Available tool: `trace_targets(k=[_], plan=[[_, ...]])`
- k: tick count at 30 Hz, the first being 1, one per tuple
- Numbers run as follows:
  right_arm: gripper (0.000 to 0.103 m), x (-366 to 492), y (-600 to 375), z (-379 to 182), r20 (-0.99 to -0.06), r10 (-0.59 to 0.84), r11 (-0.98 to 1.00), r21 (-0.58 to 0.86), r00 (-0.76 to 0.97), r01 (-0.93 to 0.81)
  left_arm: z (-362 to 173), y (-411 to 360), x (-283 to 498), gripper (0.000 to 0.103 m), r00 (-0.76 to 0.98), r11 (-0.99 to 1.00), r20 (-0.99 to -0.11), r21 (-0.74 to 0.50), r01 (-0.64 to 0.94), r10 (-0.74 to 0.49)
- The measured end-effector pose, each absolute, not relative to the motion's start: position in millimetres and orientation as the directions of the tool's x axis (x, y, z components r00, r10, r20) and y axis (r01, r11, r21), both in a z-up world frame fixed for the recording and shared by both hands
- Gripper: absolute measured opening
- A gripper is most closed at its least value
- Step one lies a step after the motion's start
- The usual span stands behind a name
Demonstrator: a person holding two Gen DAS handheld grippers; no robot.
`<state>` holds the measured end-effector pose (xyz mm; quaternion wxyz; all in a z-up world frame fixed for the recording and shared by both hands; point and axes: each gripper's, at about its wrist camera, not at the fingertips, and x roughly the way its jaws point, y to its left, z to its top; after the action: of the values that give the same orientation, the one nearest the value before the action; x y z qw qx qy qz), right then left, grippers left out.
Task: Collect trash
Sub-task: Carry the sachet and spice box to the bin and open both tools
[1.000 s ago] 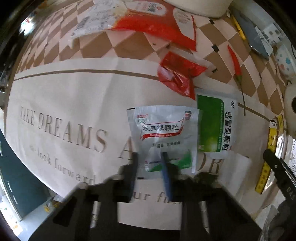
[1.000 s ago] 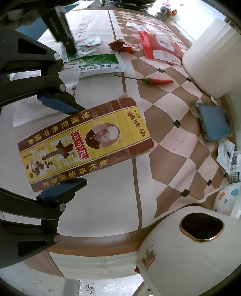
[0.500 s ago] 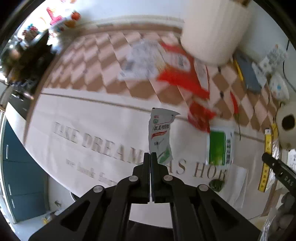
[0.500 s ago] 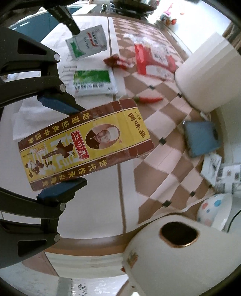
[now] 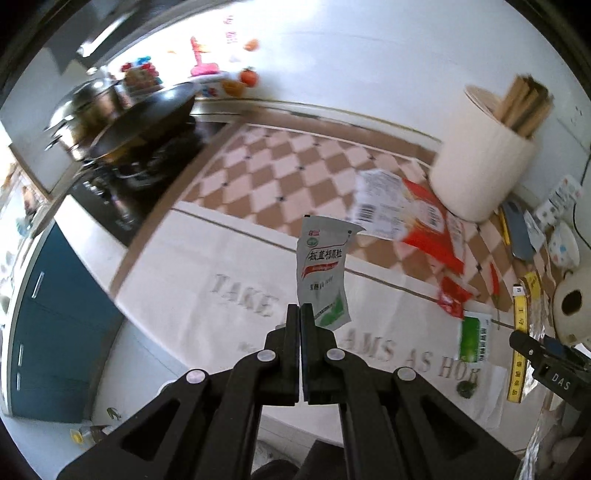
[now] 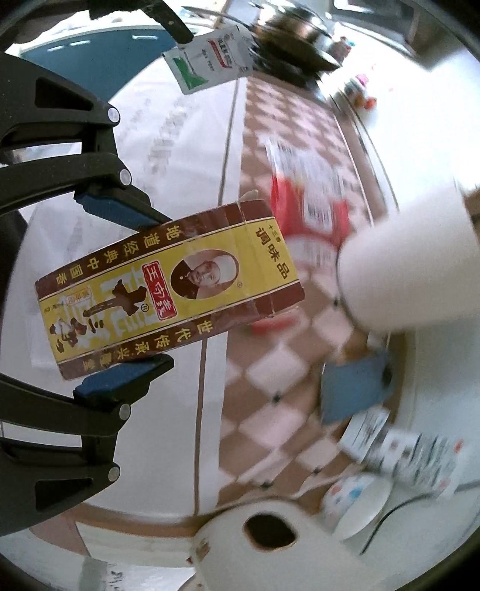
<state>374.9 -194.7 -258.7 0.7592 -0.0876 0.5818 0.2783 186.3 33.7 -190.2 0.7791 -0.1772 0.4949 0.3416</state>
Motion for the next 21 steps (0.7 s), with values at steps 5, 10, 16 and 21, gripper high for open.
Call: trace_targets(k=[5, 10, 16, 21], plan=[[0.067, 323, -135, -239, -0.919, 0.362, 0.756, 0.19, 0.157, -0.627, -179, 65, 118, 0.0, 0.272, 0.641, -0.879, 0.049, -0.766, 0.392], [0.067, 240, -67, -234, -0.915, 0.39, 0.653, 0.195, 0.104, -0.732, -185, 96, 26, 0.0, 0.236, 0.549, -0.879, 0.035, -0.835, 0.415], [0.067, 116, 20, -260, -0.927, 0.375, 0.491, 0.189, 0.01, -0.85, -226, 132, -95, 0.0, 0.151, 0.408, -0.911, 0.021, -0.913, 0.385], [0.066, 2, 77, -311, -0.948, 0.315, 0.353, 0.166, -0.05, -0.921, -286, 159, -191, 0.0, 0.075, 0.297, -0.945, 0.024, -0.955, 0.318]])
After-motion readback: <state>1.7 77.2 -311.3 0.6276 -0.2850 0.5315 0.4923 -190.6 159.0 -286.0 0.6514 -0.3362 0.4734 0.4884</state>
